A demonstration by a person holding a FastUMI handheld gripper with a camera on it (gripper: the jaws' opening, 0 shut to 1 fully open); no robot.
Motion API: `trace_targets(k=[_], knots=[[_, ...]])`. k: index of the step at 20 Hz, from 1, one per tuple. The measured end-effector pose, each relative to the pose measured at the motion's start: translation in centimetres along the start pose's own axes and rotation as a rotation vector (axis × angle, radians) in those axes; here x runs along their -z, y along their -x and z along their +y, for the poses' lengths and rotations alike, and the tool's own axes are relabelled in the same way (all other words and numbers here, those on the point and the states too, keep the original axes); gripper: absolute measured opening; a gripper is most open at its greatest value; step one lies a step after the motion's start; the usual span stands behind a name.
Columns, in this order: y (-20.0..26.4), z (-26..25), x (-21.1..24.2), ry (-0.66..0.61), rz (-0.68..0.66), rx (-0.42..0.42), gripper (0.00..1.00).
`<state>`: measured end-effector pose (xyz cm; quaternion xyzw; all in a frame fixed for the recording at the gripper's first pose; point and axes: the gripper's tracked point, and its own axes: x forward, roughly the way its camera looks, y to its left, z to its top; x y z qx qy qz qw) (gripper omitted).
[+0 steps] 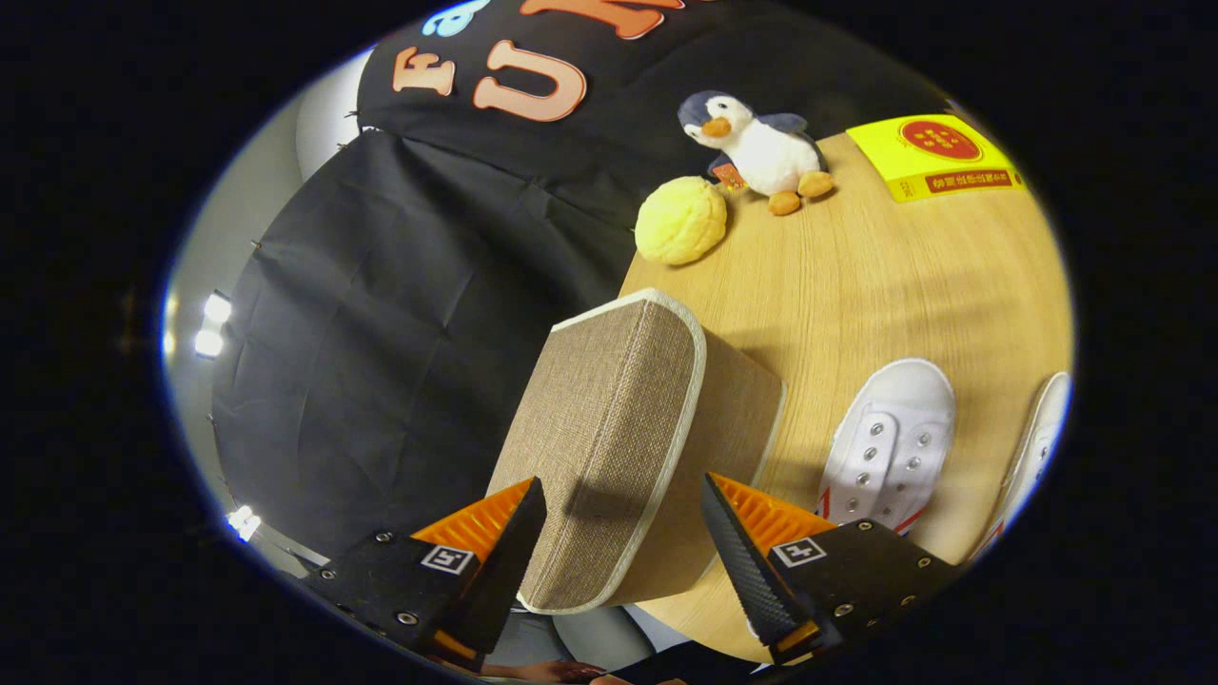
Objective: Open the storage box then place both shoes into the box .Put the left shoe in first, then the right shoe, with the right side of both shoes facing outward in a uniform manner.
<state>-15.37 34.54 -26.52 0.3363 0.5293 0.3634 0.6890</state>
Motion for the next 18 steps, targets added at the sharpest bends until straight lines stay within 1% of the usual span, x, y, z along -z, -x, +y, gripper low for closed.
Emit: trace_targets(k=[3,8,11,14,16,18], knots=[[-1.3,0.7,0.6,-0.070,0.018,-0.063,0.98],[-3.1,0.7,1.3,-0.160,0.031,-0.112,0.97],[-2.3,1.5,0.6,-0.181,0.006,-0.146,0.96],[-0.9,1.2,-0.6,-0.190,-0.023,-0.140,0.81],[-0.7,0.6,-0.6,-0.190,-0.023,-0.130,0.76],[-0.5,1.9,-0.9,-0.231,-0.018,-0.190,0.76]])
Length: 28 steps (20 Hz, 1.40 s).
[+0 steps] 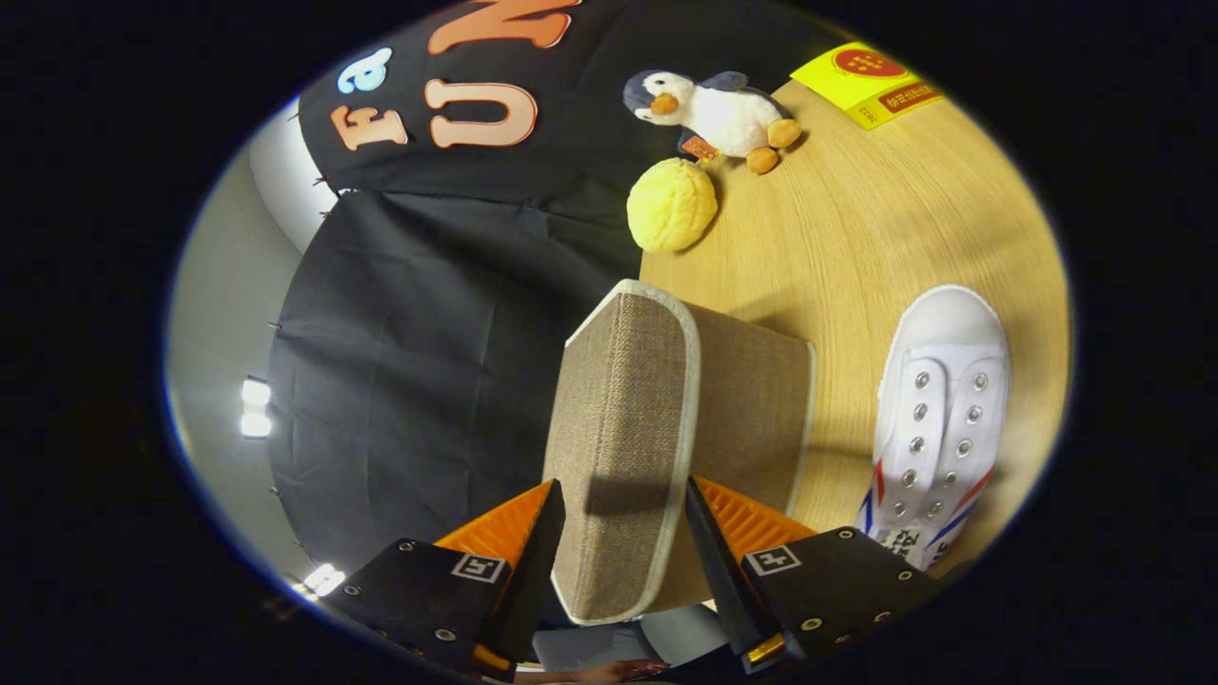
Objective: Open the storage box then place both shoes into the box .Put the left shoe in first, then the right shoe, with the right side of both shoes facing outward in a uniform manner.
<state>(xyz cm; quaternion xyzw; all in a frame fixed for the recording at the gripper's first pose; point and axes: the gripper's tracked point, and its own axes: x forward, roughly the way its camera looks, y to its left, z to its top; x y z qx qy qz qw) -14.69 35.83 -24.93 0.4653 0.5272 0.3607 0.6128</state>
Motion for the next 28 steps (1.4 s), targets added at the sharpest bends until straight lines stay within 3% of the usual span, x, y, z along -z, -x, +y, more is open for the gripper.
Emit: trace_targets(k=[3,6,12,17,19,23,25,26,28], knots=[[-0.4,-0.4,-0.3,0.029,-0.026,0.014,0.68],[-1.0,-2.5,0.1,0.000,-0.019,0.049,0.73],[-2.0,-2.7,0.4,-0.094,-0.037,-0.033,0.90],[-1.8,-2.1,0.2,-0.129,-0.067,-0.097,0.90],[-1.1,-0.6,-0.4,-0.157,-0.079,-0.153,0.85],[0.4,0.2,-1.2,-0.165,-0.092,-0.177,0.74],[1.0,0.7,-1.7,-0.160,-0.117,-0.191,0.64],[1.3,1.1,-2.2,-0.162,-0.132,-0.202,0.50],[1.2,1.8,-2.5,-0.150,-0.147,-0.201,0.36]])
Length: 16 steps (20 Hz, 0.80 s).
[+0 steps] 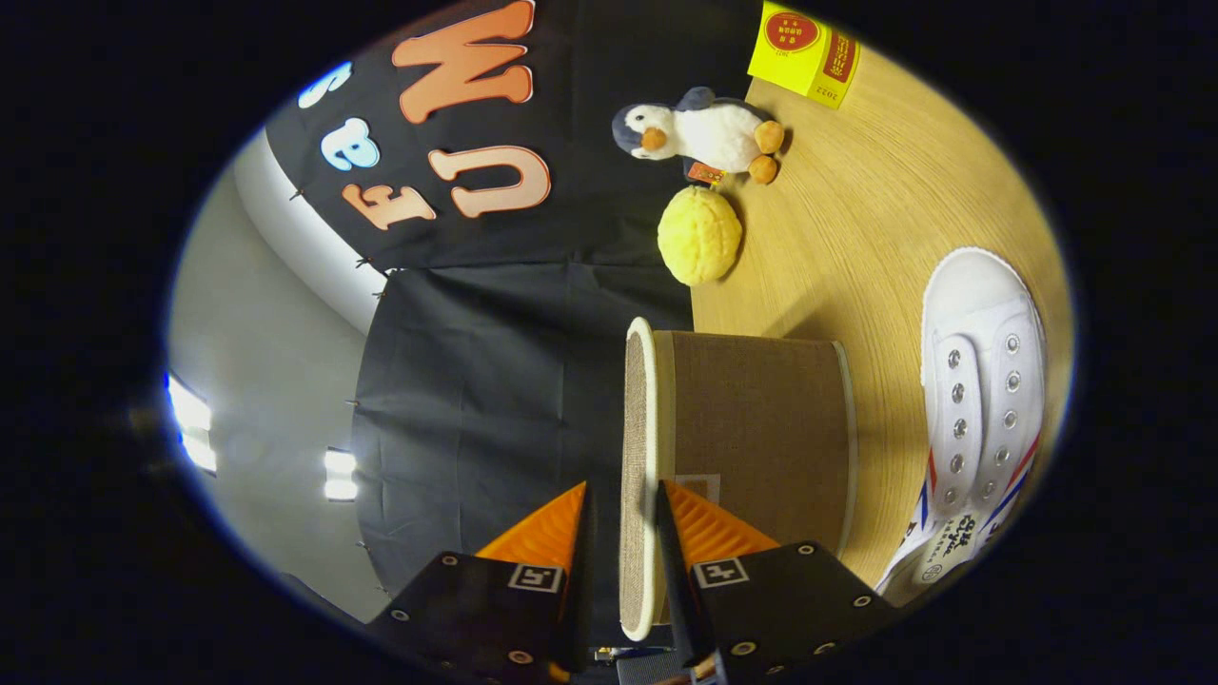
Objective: Open the storage box then place both shoes into the box .Put the left shoe in first, then the right shoe, with the right side of both shoes facing outward in a uniform manner.
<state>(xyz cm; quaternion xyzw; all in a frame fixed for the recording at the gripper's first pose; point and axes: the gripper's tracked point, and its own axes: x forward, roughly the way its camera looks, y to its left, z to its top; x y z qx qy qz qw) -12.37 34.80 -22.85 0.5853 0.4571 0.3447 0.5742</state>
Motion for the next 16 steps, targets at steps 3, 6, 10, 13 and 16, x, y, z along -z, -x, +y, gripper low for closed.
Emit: trace_targets(k=[3,6,10,13,16], knots=[[-0.5,0.3,0.4,0.053,0.016,0.033,0.28],[-1.7,-1.3,1.3,0.089,0.061,0.118,0.26],[-2.3,-2.3,2.2,0.079,0.093,0.202,0.13],[-2.3,-1.5,3.6,0.107,0.149,0.234,0.08],[-2.2,0.7,3.4,0.141,0.145,0.219,0.04]])
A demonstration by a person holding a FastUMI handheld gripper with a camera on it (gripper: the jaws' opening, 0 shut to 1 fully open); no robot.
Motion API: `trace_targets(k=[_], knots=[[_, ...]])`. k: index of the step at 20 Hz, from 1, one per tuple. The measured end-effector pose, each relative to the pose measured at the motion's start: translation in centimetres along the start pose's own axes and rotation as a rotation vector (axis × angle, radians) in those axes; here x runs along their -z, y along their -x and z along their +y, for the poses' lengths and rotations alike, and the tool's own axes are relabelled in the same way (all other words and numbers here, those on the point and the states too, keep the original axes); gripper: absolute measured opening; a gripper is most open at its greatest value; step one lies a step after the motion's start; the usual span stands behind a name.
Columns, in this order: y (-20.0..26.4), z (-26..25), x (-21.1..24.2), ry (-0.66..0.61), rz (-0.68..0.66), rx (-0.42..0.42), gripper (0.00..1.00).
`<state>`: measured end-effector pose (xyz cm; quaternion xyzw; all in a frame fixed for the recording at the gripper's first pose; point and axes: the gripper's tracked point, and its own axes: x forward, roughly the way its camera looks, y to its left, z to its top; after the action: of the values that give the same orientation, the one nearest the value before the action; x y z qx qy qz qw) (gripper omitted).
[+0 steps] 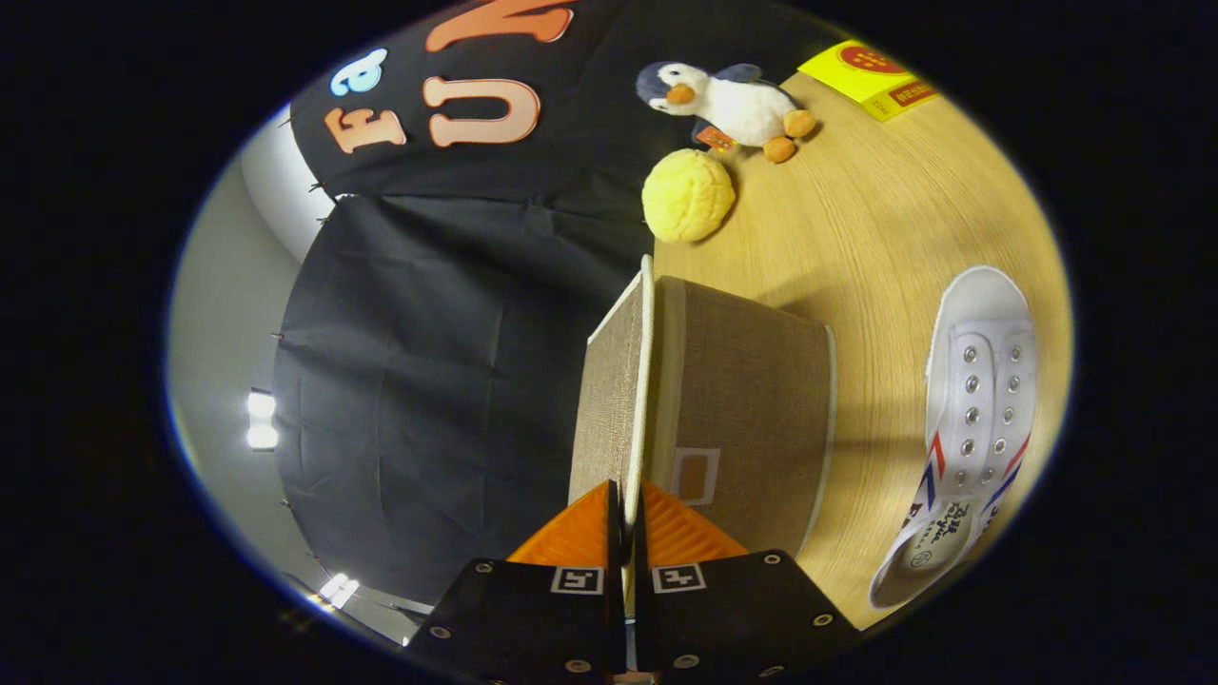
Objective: Open the storage box then place both shoes into the box .Put the left shoe in first, then the right shoe, with the right side of both shoes facing outward in a uniform manner.
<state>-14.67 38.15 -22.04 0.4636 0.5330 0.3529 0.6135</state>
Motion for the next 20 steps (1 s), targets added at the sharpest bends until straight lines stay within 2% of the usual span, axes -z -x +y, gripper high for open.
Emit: trace_targets(k=[2,5,11,14,16,20], knots=[[0.1,2.4,-0.6,0.007,-0.004,-0.033,0.04],[0.1,4.5,-0.7,0.081,0.004,0.006,0.05],[-1.3,11.1,-0.9,0.181,-0.001,-0.022,0.07],[-3.4,13.8,-0.9,0.213,0.002,-0.020,0.08],[-5.1,14.1,-0.4,0.221,0.034,0.010,0.08],[-9.4,17.6,0.0,0.182,0.046,-0.048,0.08]])
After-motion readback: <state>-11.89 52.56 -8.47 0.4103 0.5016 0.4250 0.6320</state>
